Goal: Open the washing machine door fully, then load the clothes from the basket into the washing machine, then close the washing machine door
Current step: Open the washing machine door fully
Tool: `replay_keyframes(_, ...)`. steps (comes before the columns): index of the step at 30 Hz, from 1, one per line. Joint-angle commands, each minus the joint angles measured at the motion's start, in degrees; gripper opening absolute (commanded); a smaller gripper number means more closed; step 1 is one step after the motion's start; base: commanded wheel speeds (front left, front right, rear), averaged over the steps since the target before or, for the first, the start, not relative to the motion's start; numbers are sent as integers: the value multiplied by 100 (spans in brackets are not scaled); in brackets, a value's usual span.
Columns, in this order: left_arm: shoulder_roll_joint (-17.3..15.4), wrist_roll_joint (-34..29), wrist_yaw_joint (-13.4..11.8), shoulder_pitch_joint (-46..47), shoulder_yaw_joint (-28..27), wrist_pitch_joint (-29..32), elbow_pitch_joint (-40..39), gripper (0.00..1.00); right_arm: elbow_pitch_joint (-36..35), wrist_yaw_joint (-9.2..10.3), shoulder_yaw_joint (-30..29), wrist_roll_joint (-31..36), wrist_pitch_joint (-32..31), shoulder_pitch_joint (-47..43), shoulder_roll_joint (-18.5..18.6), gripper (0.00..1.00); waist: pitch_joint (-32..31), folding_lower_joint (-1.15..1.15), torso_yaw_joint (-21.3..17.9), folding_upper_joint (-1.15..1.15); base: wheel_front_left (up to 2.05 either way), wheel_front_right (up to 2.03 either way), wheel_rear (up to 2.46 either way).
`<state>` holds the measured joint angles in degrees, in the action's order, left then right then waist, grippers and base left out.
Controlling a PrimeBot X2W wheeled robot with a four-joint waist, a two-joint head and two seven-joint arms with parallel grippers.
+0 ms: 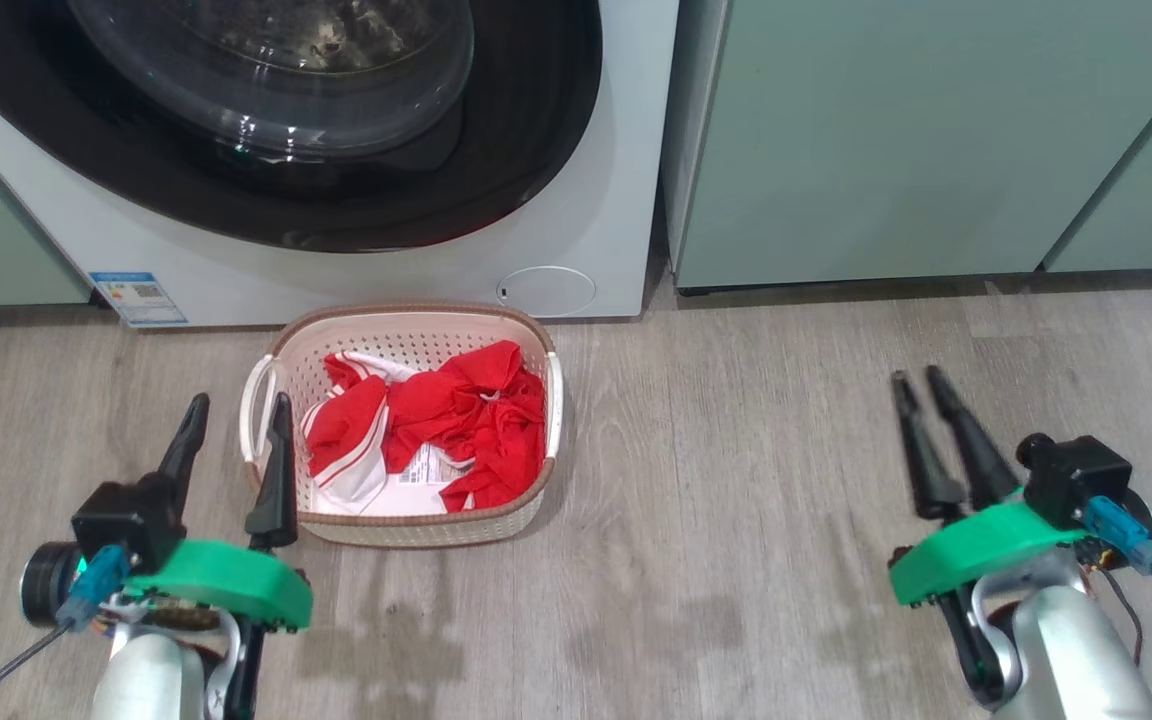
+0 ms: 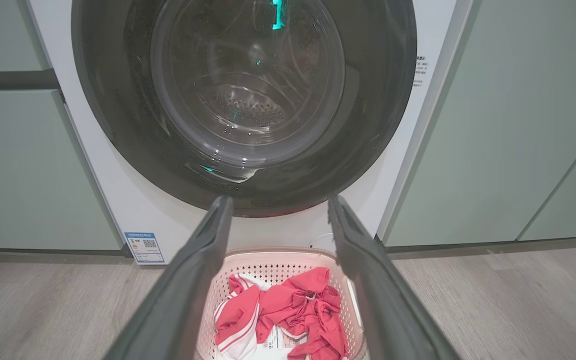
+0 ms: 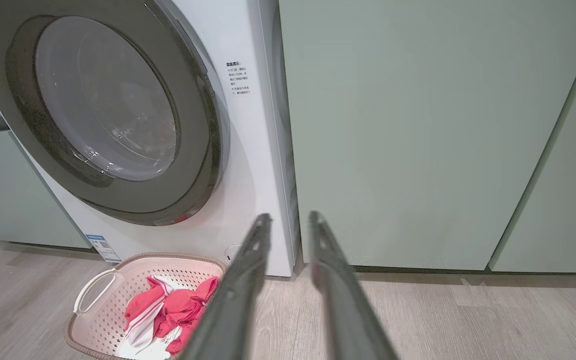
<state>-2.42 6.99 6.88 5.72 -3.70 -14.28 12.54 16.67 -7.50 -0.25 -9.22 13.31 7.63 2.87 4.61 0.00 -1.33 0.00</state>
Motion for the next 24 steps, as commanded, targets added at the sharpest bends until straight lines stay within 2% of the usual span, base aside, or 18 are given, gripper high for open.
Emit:
replay_keyframes(1, -64, -31, 6, 249, -198, -72, -207, 100, -158, 1, 131, -37, 77, 224, 0, 0, 4, 0, 2, 0, 0, 0, 0)
replay_keyframes(10, -58, -35, 6, 255, -216, -72, -250, 100, -156, 1, 177, -105, 81, 265, 0, 0, 61, 0, -7, 0, 0, 0, 0)
replay_keyframes(13, -57, -47, 7, 268, -215, -72, -267, 100, -129, 1, 233, -356, 61, 299, 0, 0, 86, 0, -13, 0, 0, 0, 0)
replay_keyframes(14, -56, -48, 8, 273, -216, -72, -275, 100, -120, 1, 252, -543, 62, 319, 0, 0, 98, 0, -15, 0, 0, 0, 0)
replay_keyframes(17, -55, -47, 4, 298, -215, -72, -306, 100, -55, 1, 331, -1693, 25, 414, 0, 0, 148, 0, -25, 0, 0, 0, 0)
replay_keyframes(21, -53, -47, 2, 360, -210, -72, -389, 100, -18, 1, 458, -3484, -101, 645, 0, 0, 295, 0, -35, 0, 0, 0, 0)
replay_keyframes(22, -53, -47, 2, 360, -210, -72, -389, 100, -18, 1, 458, -3484, -101, 645, 0, 0, 295, 0, -35, 0, 0, 0, 0)
replay_keyframes(23, -53, -43, 5, 414, -208, -72, -443, 100, -32, 1, 471, -4290, -177, 789, 0, 0, 407, 0, -33, 0, 0, 0, 0)
replay_keyframes(24, -53, -43, 5, 414, -208, -72, -443, 100, -32, 1, 471, -4290, -177, 789, 0, 0, 407, 0, -33, 0, 0, 0, 0)
